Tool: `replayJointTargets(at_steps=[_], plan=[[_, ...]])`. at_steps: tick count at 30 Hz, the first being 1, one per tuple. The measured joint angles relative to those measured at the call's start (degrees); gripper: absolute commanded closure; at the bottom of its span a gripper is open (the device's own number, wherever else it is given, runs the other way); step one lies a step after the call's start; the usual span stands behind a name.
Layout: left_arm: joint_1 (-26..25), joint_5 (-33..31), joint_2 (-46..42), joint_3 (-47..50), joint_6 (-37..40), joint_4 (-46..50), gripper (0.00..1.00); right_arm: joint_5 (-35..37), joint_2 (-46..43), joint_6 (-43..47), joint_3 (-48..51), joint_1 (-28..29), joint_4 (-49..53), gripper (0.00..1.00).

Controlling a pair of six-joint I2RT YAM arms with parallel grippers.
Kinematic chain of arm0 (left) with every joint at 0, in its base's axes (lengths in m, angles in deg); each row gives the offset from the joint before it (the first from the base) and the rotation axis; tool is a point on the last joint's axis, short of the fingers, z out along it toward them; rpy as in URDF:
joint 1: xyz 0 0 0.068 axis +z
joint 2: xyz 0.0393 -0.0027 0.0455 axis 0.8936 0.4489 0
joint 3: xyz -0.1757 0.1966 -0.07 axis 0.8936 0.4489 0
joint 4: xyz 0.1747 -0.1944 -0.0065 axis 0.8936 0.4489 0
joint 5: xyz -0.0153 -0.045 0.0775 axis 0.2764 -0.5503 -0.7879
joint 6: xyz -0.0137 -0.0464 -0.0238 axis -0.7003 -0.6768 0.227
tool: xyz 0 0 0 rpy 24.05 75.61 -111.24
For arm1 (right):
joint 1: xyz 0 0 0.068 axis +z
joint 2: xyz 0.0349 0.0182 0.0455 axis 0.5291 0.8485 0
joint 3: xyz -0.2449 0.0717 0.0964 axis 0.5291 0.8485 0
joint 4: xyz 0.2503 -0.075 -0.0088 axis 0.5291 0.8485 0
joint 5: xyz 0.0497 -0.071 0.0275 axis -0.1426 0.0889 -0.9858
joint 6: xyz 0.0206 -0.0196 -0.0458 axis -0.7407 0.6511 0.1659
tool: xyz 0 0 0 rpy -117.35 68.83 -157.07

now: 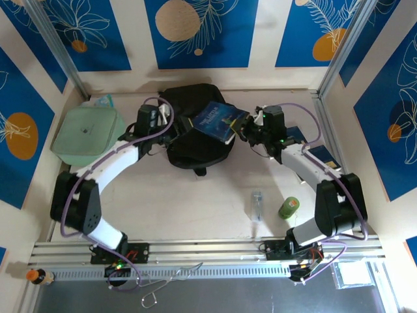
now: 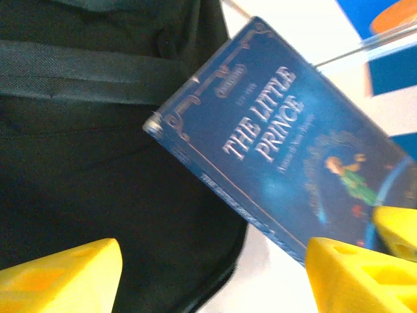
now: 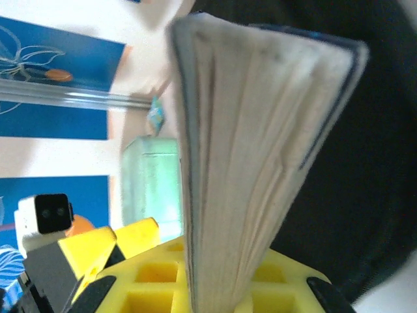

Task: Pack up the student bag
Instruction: Pass the book, then rotate the student bag at the top-center of the table.

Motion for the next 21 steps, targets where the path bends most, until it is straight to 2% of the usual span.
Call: replayJointTargets(at_steps=[6,10,16,21], plan=[[-0.35,-1.36,12.24,-9.75,8.70,8.61,0.26,4.74,0.50,13.27,-6.38,-1.99,17.38,1.00],[-0.35,-2.14,18.05,-13.25,12.17,12.46,0.27,5.18,3.74,18.23,-10.99,-3.08,22.27,1.00],[-0.61,-3.28,20.02,-12.50,14.32,16.70,0.27,4.87,9.86,21.16,-14.53,-3.32,24.26,1.00],[-1.07,-3.93,17.77,-4.87,14.08,14.43,0.27,3.08,13.79,22.10,-17.27,-2.97,24.81,1.00]])
